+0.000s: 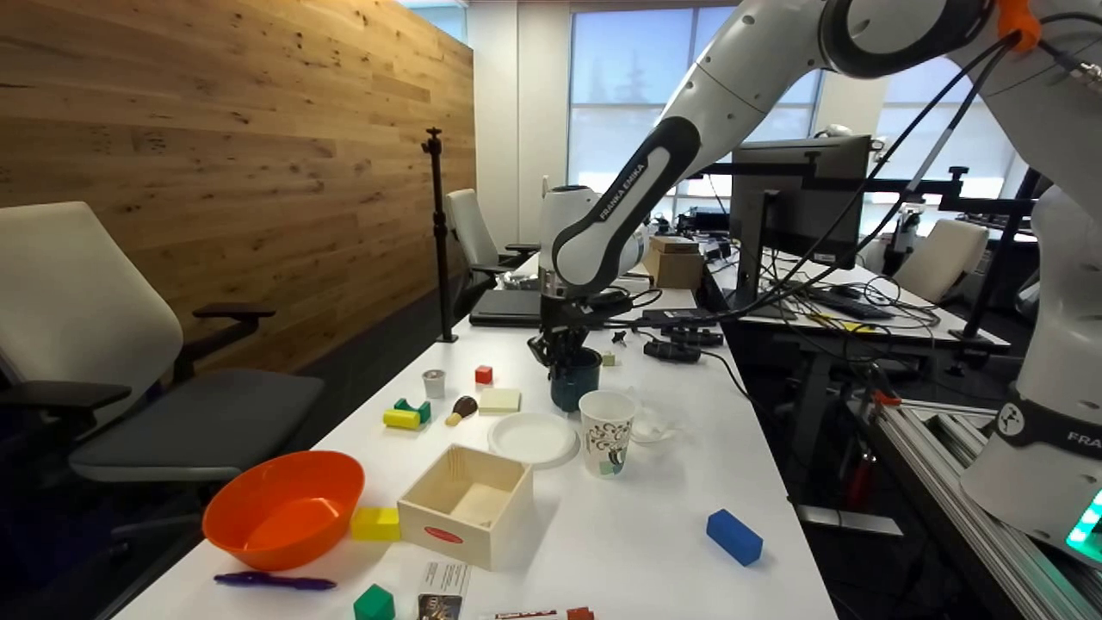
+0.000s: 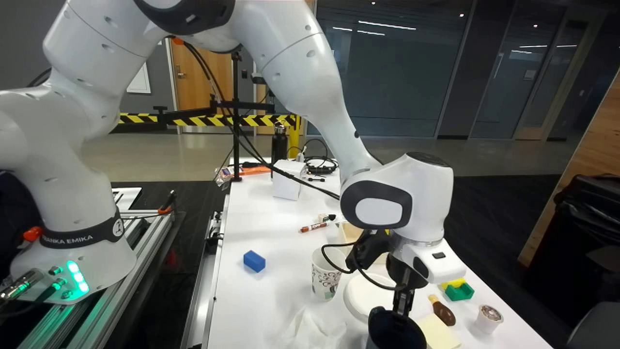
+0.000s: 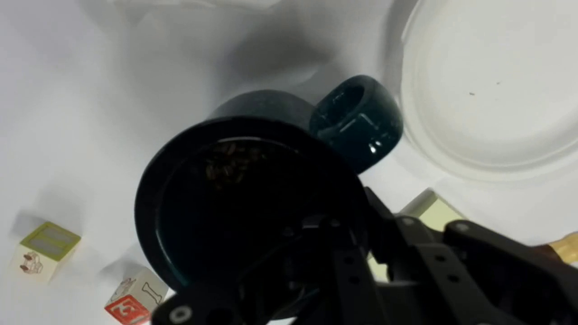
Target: Move the blue cup forward
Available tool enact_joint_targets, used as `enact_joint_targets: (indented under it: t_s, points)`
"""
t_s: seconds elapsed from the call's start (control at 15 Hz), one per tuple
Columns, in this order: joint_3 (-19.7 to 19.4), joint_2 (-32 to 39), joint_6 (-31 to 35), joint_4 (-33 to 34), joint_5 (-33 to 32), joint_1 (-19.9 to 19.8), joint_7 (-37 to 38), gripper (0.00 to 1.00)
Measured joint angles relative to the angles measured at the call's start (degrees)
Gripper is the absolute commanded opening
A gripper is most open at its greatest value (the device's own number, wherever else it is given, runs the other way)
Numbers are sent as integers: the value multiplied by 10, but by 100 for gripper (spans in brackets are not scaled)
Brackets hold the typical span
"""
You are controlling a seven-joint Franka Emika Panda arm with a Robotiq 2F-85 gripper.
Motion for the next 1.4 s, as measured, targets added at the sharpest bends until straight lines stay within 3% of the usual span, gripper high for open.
enact_joint_targets:
  t_s: [0.33,0.4,0.6,1.2,1.27,1.4]
  points:
    - [-19,-15,1,6,-69,10,-77,4]
    - [-18,-21,1,8,-76,8,-101,14]
    - [-17,-35,1,13,-80,6,-146,14]
    - [-15,-38,0,13,-81,6,-153,14]
    - [-15,-38,0,13,-81,6,-153,4]
    - [-15,-37,0,12,-81,6,-153,4]
